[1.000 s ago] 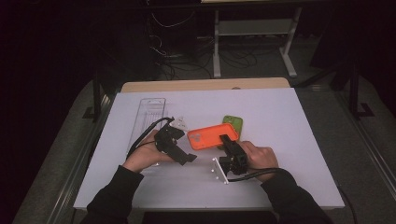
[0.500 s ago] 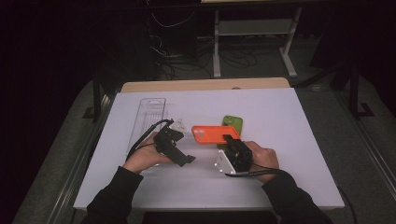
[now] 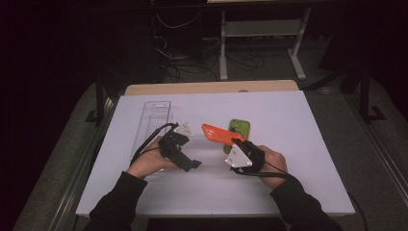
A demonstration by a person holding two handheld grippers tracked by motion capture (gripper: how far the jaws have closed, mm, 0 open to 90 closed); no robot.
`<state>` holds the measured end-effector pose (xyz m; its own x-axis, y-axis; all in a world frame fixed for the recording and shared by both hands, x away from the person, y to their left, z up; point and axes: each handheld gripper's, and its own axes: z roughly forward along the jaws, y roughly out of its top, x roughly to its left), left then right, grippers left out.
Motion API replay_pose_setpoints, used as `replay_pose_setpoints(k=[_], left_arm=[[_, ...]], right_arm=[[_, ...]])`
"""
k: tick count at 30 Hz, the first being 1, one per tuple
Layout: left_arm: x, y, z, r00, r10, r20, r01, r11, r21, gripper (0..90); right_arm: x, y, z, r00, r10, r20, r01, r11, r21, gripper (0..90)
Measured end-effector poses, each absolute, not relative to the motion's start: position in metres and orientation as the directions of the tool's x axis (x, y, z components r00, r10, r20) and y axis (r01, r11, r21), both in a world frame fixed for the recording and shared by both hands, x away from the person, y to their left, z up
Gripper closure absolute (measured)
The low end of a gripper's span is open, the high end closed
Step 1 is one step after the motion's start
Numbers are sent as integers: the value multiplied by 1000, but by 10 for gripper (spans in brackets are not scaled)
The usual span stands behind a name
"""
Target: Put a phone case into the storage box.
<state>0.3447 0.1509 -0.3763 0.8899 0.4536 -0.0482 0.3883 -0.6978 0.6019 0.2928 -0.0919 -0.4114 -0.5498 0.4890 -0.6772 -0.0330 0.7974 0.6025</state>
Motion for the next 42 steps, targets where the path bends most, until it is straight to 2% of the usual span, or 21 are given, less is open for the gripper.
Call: replay_pose_setpoints(k=[9,11,23,25,31,39,40,42], left_arm=[[345,152,-375,896,442,-34,374,-713,593,0],[345,151,-375,893,447,-44,383,-708,593,0],[344,152,-375,890,454,-47,386,-695,606,0],[345,152,-375,890,454,-45,386,-695,607,0],[345,153,-373,886,463,-31,383,-690,614,0],[346,153,-374,883,469,-33,386,-683,621,0],[345,152,-375,870,490,-52,406,-653,640,0],[347,154,-373,877,478,-48,399,-670,626,0]], right_arm=[[301,-102,-405,-626,583,-518,66,701,710,780],[301,-102,-404,-640,626,-446,111,649,752,780],[312,-115,-400,-680,716,-160,284,458,842,780],[315,-118,-399,-685,714,-144,281,441,853,781],[319,-125,-399,-678,735,-19,358,353,864,781],[328,-139,-405,-618,753,225,506,162,847,782],[329,-140,-405,-609,755,243,514,143,846,782],[330,-142,-405,-598,754,270,526,115,843,782]])
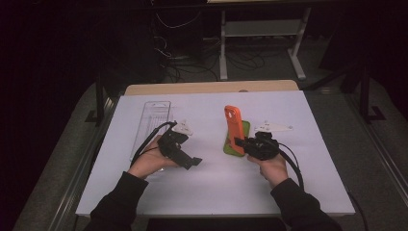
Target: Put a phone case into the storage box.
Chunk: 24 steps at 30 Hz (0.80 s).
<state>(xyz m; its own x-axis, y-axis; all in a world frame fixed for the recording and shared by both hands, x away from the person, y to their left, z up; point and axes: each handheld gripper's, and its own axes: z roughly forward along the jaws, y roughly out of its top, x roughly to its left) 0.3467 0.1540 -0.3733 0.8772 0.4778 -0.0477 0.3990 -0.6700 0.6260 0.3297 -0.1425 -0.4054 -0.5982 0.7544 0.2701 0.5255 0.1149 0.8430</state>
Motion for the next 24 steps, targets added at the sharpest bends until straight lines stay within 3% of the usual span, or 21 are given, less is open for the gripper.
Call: replay_pose_setpoints(k=[24], left_arm=[[353,152,-357,817,556,-153,450,-449,772,0]], right_arm=[[318,-115,-407,-656,712,248,476,136,869,783]])
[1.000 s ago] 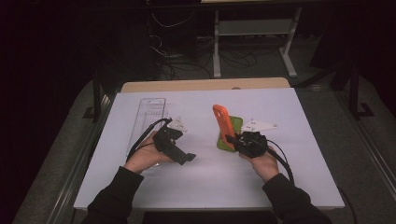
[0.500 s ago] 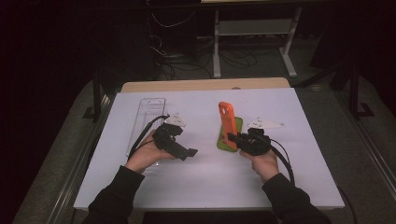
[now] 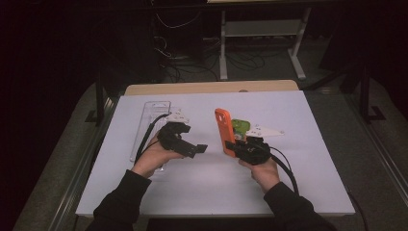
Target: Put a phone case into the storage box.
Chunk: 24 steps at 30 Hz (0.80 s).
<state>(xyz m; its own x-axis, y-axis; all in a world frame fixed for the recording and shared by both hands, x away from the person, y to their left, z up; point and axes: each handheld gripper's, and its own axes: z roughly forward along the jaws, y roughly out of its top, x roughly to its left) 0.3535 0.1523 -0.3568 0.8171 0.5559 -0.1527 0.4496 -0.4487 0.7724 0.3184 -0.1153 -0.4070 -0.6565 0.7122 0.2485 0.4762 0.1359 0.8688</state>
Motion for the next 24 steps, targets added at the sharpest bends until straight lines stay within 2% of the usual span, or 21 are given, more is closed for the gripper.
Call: replay_pose_setpoints(k=[24], left_arm=[[356,156,-357,791,572,-215,475,-353,806,0]], right_arm=[[301,-69,-415,-730,629,269,464,167,870,783]])
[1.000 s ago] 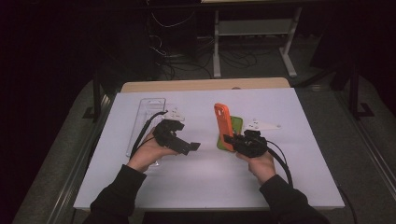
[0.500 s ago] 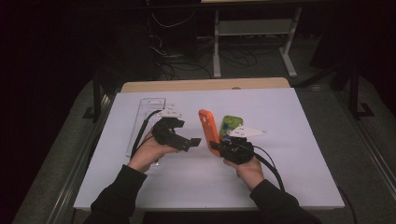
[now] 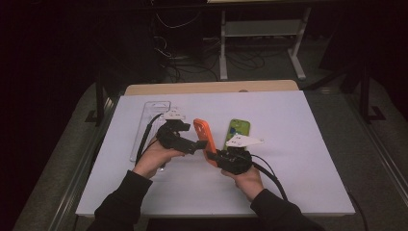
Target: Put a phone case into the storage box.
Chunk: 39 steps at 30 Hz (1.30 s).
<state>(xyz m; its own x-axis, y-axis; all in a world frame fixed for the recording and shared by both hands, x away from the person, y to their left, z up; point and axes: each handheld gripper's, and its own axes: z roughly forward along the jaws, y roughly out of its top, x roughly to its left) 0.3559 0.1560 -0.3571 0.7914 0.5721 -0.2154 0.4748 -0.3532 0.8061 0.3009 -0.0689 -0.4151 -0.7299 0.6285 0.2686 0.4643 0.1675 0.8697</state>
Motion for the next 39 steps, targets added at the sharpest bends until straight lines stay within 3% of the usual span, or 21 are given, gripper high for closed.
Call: replay_pose_setpoints(k=[19,39], left_arm=[[355,146,-366,796,560,-230,479,-351,805,1],[355,147,-367,782,562,-271,504,-313,805,116]], right_arm=[[290,-55,-414,-758,602,252,439,186,879,783],[290,-51,-419,-766,604,220,437,240,867,782]])
